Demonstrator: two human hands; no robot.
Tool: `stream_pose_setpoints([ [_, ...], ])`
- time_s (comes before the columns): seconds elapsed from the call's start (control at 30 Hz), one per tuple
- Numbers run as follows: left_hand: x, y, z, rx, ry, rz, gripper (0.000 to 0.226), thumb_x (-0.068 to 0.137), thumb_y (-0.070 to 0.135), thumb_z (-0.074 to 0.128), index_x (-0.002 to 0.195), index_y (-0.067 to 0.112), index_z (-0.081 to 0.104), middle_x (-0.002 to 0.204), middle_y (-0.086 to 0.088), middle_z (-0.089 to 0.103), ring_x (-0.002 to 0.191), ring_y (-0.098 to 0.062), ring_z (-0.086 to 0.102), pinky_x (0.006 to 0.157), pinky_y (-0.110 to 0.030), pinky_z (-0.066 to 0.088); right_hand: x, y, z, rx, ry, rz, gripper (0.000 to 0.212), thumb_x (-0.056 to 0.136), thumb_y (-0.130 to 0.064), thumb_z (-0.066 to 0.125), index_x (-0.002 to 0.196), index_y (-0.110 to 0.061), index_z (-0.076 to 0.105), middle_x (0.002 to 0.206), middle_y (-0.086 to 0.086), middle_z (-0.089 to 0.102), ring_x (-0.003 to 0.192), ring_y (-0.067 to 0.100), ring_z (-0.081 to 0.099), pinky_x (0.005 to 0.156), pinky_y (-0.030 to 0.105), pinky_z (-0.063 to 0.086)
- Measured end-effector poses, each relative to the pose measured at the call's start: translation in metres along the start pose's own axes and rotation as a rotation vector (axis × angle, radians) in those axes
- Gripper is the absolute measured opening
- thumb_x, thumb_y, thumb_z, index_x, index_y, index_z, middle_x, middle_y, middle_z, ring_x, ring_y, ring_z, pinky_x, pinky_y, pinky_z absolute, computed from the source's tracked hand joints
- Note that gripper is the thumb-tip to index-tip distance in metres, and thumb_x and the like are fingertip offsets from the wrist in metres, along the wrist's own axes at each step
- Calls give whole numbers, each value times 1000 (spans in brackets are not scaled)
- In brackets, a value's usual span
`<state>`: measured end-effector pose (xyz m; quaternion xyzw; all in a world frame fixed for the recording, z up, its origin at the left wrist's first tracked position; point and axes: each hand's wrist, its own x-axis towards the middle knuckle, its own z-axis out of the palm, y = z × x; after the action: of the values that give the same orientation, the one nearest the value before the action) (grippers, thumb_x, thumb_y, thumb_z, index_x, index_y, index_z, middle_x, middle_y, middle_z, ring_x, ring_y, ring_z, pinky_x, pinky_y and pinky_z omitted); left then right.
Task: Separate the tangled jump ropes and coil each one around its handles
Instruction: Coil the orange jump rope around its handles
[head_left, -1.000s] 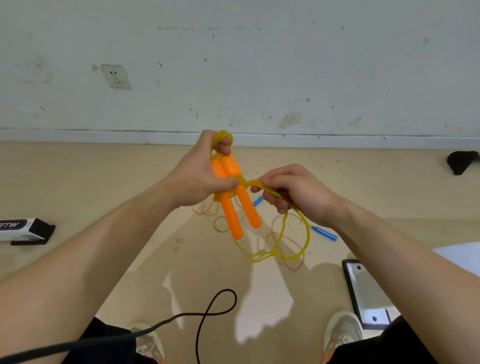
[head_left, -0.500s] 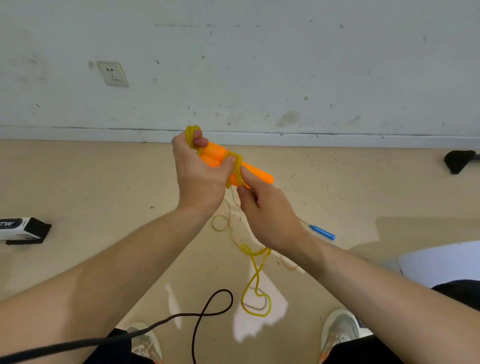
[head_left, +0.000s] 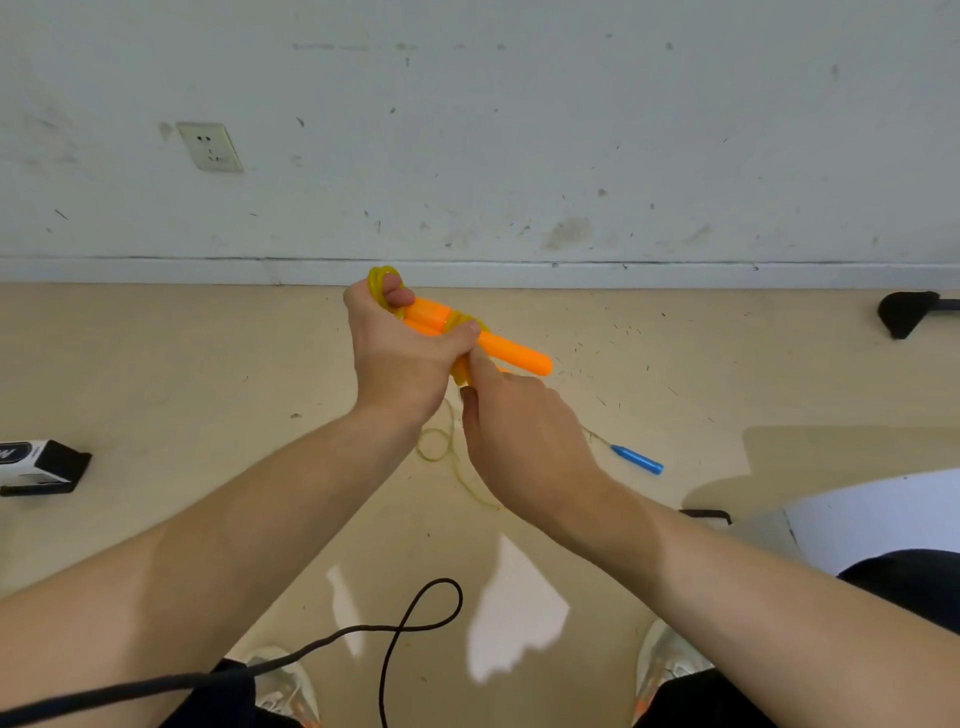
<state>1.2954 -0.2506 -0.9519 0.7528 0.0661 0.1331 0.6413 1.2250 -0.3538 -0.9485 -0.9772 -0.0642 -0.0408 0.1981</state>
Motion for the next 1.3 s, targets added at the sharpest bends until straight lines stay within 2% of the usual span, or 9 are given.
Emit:
stream_pose_setpoints([
  [0.1, 10, 4, -1, 9, 66, -2, 69, 68, 13, 87, 118, 21, 41, 116, 3, 48, 102, -7, 53, 79, -15, 46, -9, -10, 6, 264, 61, -32, 48, 102, -16, 39, 149, -19, 29, 111, 2, 66, 92, 27, 63, 68, 41, 48],
  [0.23, 24, 6, -4, -26, 121, -54, 70, 67, 14, 88, 118, 21, 40, 110, 7, 47, 97, -7, 53, 80, -21, 51, -12, -12, 6, 743, -19, 158, 15, 105, -25, 42, 117, -24, 51, 76, -6, 68, 60, 8, 62, 59, 27, 49],
  [0.4, 30, 6, -10, -202, 89, -215, 71, 62, 16, 91, 111, 23, 41, 108, 6, 50, 104, -21, 63, 79, -41, 60, -5, 3, 5, 1002, -194, 174, 30, 107, -30, 37, 105, -20, 65, 61, -1, 54, 58, 10, 49, 60, 21, 43],
  [0.5, 37, 8, -19, -295, -2, -321, 66, 60, 13, 90, 103, 20, 41, 107, -4, 52, 89, -25, 69, 67, -37, 60, 1, 17, 8, 1013, -264, 146, 29, 107, -26, 40, 107, -15, 67, 62, -1, 46, 62, 10, 43, 62, 19, 39],
  [0.57, 39, 8, -23, -318, -93, -373, 63, 56, 15, 90, 95, 21, 40, 102, -7, 55, 83, -26, 72, 75, -46, 62, 6, 27, 7, 985, -310, 136, 30, 107, -26, 43, 99, -12, 67, 63, -1, 45, 63, 12, 43, 63, 21, 39],
  [0.7, 33, 11, -27, -298, -245, -369, 47, 76, 3, 81, 82, 24, 39, 86, -6, 64, 74, -23, 71, 72, -41, 60, 18, 47, -1, 737, -318, 127, 35, 103, -35, 50, 82, -13, 65, 62, -8, 53, 59, 8, 48, 63, 23, 42],
  [0.9, 27, 18, -38, -223, -550, -296, 44, 76, 0, 79, 95, 20, 45, 82, -1, 56, 65, -19, 66, 59, -33, 54, 27, 68, -17, 455, -279, 151, 43, 69, -53, 59, 56, -15, 43, 55, -2, 35, 54, 14, 29, 53, 29, 25],
  [1.07, 21, 20, -39, 9, -606, -84, 67, 57, 17, 85, 113, 25, 49, 109, 8, 50, 93, -18, 60, 71, -37, 59, 35, 73, -24, 413, -299, 128, 38, 82, -36, 72, 61, -13, 50, 56, -2, 37, 53, 11, 32, 56, 31, 31],
  [1.3, 19, 18, -35, 341, -532, 210, 74, 68, 13, 90, 122, 26, 41, 109, 14, 48, 94, -13, 52, 71, -25, 48, 35, 69, -36, 773, -369, 309, 31, 98, -18, 55, 92, 8, 71, 59, -6, 54, 51, 12, 36, 53, 28, 33],
])
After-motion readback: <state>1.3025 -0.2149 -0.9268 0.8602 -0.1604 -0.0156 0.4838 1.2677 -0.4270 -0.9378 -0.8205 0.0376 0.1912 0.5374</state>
